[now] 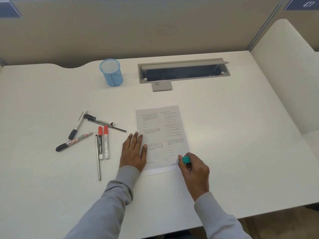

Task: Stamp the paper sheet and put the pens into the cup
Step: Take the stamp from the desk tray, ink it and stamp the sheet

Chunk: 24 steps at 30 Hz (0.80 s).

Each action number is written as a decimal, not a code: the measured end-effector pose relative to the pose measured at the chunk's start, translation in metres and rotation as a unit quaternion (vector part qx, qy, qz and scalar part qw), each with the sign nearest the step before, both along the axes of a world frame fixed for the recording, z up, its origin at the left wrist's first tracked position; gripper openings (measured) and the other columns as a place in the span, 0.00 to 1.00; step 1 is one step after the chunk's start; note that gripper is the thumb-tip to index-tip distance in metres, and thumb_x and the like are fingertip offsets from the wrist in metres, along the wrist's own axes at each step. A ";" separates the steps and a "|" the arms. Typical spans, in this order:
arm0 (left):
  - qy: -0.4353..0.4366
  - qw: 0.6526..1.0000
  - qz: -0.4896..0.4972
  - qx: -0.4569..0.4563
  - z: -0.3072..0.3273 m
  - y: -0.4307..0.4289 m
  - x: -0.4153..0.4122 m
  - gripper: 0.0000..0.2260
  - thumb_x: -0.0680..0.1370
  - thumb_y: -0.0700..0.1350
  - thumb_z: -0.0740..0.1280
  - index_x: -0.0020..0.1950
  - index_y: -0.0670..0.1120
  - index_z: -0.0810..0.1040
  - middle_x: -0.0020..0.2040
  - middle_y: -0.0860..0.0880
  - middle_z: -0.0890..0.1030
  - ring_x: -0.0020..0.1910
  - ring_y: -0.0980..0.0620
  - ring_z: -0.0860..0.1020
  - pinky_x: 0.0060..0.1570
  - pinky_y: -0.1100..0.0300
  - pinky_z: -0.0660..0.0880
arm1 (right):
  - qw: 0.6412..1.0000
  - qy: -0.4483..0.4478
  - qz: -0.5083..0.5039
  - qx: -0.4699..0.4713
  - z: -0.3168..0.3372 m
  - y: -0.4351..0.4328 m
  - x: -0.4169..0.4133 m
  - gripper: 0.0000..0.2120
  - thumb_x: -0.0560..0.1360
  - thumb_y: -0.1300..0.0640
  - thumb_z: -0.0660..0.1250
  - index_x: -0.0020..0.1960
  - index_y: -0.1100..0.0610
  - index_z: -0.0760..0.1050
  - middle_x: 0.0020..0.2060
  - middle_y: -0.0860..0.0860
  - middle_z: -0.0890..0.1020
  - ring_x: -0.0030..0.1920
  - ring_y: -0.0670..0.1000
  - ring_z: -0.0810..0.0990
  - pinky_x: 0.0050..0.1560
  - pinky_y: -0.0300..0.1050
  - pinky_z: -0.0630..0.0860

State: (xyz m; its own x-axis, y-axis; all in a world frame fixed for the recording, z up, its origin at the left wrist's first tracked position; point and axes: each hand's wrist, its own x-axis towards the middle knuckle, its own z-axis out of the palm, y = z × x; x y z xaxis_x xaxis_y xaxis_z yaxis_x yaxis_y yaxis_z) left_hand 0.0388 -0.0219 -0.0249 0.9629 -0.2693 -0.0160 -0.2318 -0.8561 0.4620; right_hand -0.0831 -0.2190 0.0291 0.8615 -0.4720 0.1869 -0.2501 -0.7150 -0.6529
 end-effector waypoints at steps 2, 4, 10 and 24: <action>-0.002 1.000 0.002 0.002 0.000 0.000 0.000 0.26 0.81 0.55 0.52 0.74 0.44 0.71 0.76 0.44 0.69 0.76 0.41 0.65 0.74 0.45 0.62 | 1.000 -0.006 0.005 -0.008 0.000 0.000 0.002 0.09 0.74 0.57 0.77 0.45 0.61 0.79 0.32 0.51 0.77 0.30 0.55 0.73 0.30 0.49 0.76; -0.006 1.000 0.004 0.003 -0.001 0.000 0.000 0.26 0.81 0.55 0.52 0.74 0.44 0.71 0.75 0.44 0.70 0.76 0.41 0.66 0.74 0.45 0.62 | 1.000 -0.005 0.009 -0.011 -0.002 -0.001 0.003 0.09 0.74 0.57 0.77 0.45 0.61 0.79 0.32 0.51 0.77 0.30 0.54 0.73 0.30 0.46 0.75; -0.005 1.000 0.003 0.004 -0.001 -0.001 0.001 0.26 0.81 0.55 0.52 0.74 0.43 0.71 0.76 0.44 0.69 0.76 0.41 0.65 0.75 0.47 0.60 | 1.000 0.006 0.008 -0.005 -0.016 0.003 0.003 0.10 0.75 0.59 0.76 0.42 0.63 0.77 0.30 0.54 0.74 0.28 0.56 0.69 0.30 0.46 0.72; -0.008 1.000 0.005 0.004 -0.003 -0.001 0.000 0.26 0.81 0.54 0.53 0.74 0.43 0.71 0.75 0.43 0.70 0.76 0.41 0.66 0.75 0.45 0.62 | 1.000 -0.005 -0.009 -0.010 -0.021 0.005 0.004 0.10 0.73 0.61 0.77 0.41 0.64 0.77 0.28 0.55 0.74 0.26 0.59 0.70 0.27 0.46 0.74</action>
State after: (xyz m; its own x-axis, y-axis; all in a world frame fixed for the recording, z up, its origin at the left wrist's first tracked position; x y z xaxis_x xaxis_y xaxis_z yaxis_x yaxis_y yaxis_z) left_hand 0.0393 -0.0232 -0.0277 0.9657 -0.2597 -0.0034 -0.2303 -0.8622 0.4511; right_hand -0.0787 -0.2142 0.0078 0.8506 -0.4838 0.2059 -0.2564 -0.7236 -0.6408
